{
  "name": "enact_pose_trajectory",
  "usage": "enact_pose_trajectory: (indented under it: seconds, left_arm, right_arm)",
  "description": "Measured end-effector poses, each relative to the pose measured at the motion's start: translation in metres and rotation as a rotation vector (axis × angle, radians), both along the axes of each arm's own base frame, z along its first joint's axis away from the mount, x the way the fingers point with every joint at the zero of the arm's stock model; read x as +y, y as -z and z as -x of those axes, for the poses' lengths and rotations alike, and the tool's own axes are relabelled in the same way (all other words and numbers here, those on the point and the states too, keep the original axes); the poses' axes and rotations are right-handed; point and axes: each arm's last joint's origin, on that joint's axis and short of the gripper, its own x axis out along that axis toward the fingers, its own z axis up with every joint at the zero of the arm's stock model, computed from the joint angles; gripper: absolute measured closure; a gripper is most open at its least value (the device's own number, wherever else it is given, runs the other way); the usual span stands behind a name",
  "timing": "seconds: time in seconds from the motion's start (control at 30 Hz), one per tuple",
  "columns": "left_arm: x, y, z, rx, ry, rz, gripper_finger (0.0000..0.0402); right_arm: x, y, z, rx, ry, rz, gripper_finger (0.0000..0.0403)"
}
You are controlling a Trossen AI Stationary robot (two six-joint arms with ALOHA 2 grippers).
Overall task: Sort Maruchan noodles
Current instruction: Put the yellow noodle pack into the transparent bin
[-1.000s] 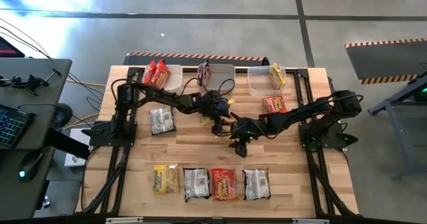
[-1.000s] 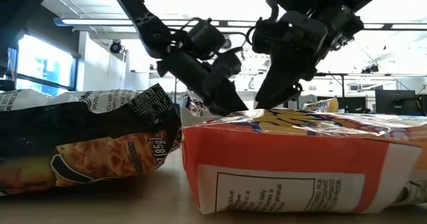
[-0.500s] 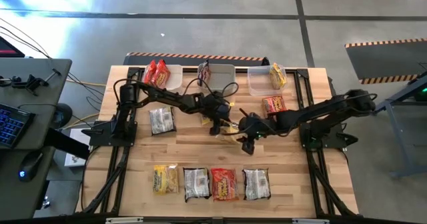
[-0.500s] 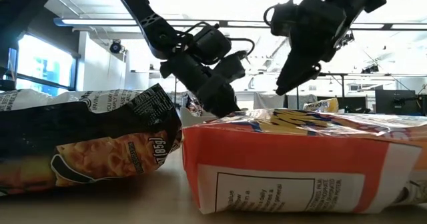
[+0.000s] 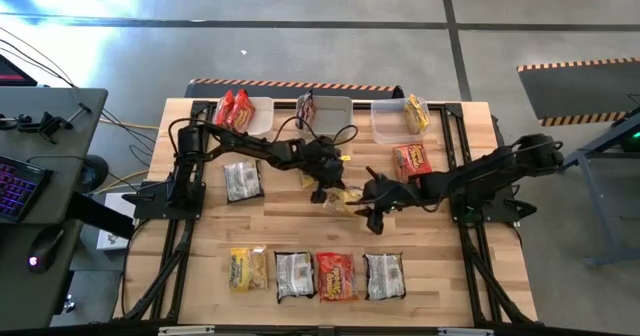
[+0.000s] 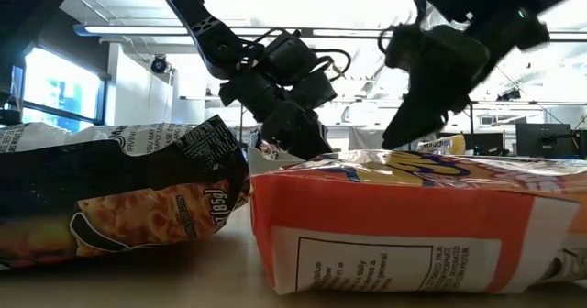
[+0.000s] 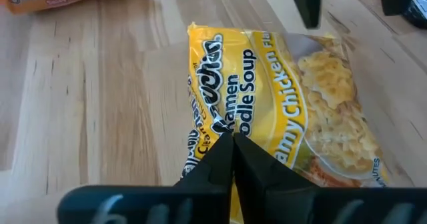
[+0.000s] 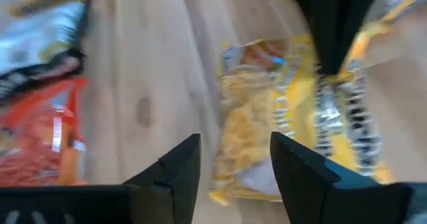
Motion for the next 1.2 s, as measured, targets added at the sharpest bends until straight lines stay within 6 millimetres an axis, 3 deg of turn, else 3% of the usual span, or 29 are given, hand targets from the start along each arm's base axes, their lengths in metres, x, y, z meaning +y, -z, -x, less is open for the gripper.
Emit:
enact_pose_trajectory:
  seconds: [0.27, 0.67, 1.2]
  left_arm:
    - [-0.001, -0.001, -0.001, -0.01, 0.008, -0.007, 0.0401]
    - [-0.002, -0.009, 0.0, -0.031, 0.018, -0.023, 0.0401]
    - [-0.008, -0.032, 0.002, -0.085, 0.039, -0.051, 0.0401]
  right_arm:
    - [-0.019, 0.022, 0.016, -0.036, 0.201, -0.157, 0.0246]
    - [-0.027, 0.009, 0.005, -0.007, 0.142, -0.181, 0.0151]
    - [-0.059, 0.006, 0.005, 0.05, 0.1, -0.185, 0.0146]
